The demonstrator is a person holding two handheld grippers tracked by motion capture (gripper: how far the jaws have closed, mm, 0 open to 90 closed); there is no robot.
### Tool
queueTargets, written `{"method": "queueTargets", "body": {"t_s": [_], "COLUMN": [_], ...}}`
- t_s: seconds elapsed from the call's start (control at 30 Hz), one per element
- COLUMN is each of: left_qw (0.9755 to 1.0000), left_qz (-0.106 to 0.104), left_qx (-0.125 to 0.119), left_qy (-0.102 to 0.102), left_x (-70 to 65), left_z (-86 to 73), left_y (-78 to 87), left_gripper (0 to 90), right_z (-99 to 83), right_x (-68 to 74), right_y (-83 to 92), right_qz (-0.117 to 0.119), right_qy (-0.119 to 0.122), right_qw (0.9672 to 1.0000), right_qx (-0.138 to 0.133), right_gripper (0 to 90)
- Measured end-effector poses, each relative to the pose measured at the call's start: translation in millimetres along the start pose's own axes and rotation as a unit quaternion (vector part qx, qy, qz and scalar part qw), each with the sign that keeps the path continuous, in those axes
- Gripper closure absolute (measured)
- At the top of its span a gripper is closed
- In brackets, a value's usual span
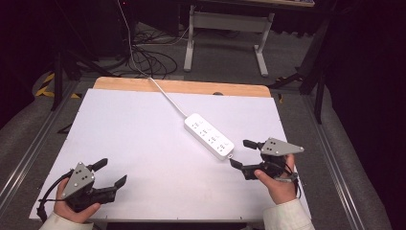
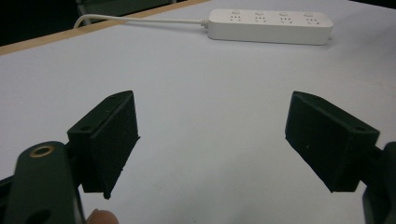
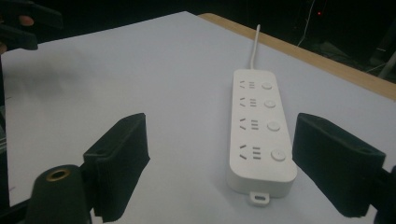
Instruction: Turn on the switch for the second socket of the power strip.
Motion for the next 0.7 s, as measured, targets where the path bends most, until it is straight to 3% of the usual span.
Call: {"method": "queueTargets", "body": {"t_s": [0.33,0.53,0.7], "left_qw": [0.9999,0.9998,0.9998], "left_qz": [-0.001,-0.007,-0.009], "left_qx": [0.007,0.016,0.017], "left_qy": [-0.007,0.002,-0.002], "left_x": [-0.2,0.1,0.4], "left_z": [0.9,1.1,0.9], "left_y": [2.3,2.3,2.3], "left_gripper": [15.1,12.7,11.9], "right_z": [-39.4,-58.2,-73.3], "right_x": [0.6,1.3,0.6], "right_y": [-2.2,0.1,3.7], "right_qz": [0.012,0.016,0.029], "right_qy": [-0.014,-0.030,-0.063], "right_qw": [0.9991,0.9985,0.9970], "right_qx": [0.038,0.042,0.035], "right_gripper": [17.7,18.3,18.7]}}
Point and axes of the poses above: each handheld gripper's, and its own axes: y roughly backward along the jaws, z roughly out of its top, x roughly to its left, the point moved 1 cm from there along -y, roughly forward along the jaws, and after that the axes turned 7 degrees about -y, right-handed, at the moved point
